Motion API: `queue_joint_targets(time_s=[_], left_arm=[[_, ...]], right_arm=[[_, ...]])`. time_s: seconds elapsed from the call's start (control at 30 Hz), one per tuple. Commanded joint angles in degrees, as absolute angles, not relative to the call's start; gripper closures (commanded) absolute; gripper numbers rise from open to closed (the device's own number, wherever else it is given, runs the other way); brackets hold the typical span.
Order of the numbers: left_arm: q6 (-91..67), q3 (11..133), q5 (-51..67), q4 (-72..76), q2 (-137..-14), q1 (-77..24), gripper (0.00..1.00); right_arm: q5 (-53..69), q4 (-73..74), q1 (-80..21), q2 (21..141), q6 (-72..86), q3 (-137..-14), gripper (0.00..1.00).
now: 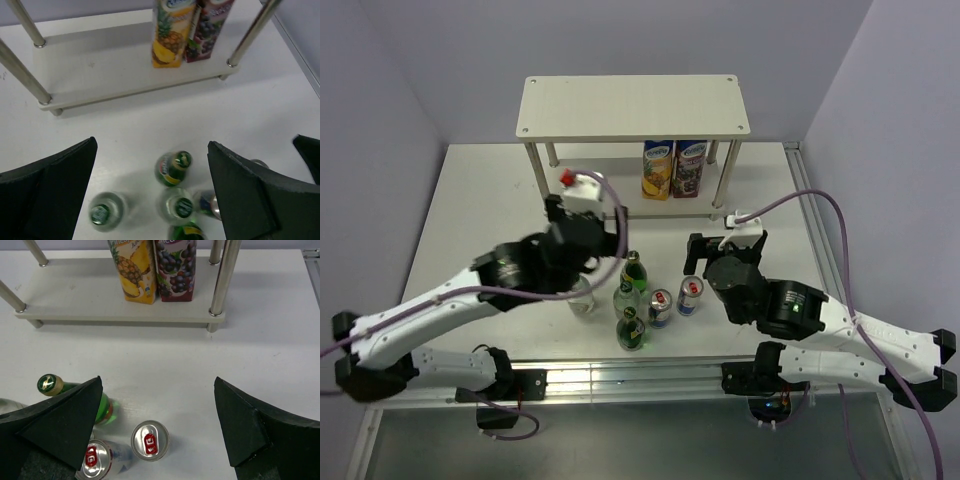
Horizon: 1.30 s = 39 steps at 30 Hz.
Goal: Place and organize the beverage onto the shelf
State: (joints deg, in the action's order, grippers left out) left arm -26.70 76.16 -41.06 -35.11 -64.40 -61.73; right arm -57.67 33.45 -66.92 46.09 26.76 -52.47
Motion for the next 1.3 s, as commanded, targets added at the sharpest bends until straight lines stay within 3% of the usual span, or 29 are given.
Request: queue_joint_targets(time_s=[0.0,0.07,0.3,0.43,0.6,0.77,1.0,1.27], left_arm=[[-35.0,82.7,-67.6,-41.4,-69.0,-78.6,0.00],[-43.2,82.4,-70.0,-48.9,-68.3,-85.5,0.01],[-55.5,74.2,-69.1,-45.7,-60.0,-100.2,0.01],[-63.3,73.2,-70.4,-50.6,-68.5,-105.0,0.01],[-87.4,75.1,-74.0,-66.3,-78.6,-110.8,0.01],[-96.4,68.5,-74.7,-65.0,-82.3,-110.9,0.01],[-100.8,59.9,-74.8,-60.4,-82.8,-109.1,0.01],[-81.8,49.8,-74.6,-34.8,-78.0,-104.3,0.01]], right_arm=[[-60.7,33.1,-68.4,44.4,28.4,-52.7,0.00],[-60.6,33.8,-68.7,43.1,28.8,-51.9,0.00],[-60.0,33.8,-68.8,40.3,30.1,-48.7,0.00],[-60.5,34.3,-68.8,40.7,30.7,-48.8,0.00],[-60.5,33.8,-68.9,40.0,30.9,-48.0,0.00],[-59.7,32.8,-68.9,40.0,30.5,-47.4,0.00],[-59.0,32.8,-68.9,39.8,30.7,-47.4,0.00],[-59.0,32.6,-68.9,39.8,30.8,-46.8,0.00]])
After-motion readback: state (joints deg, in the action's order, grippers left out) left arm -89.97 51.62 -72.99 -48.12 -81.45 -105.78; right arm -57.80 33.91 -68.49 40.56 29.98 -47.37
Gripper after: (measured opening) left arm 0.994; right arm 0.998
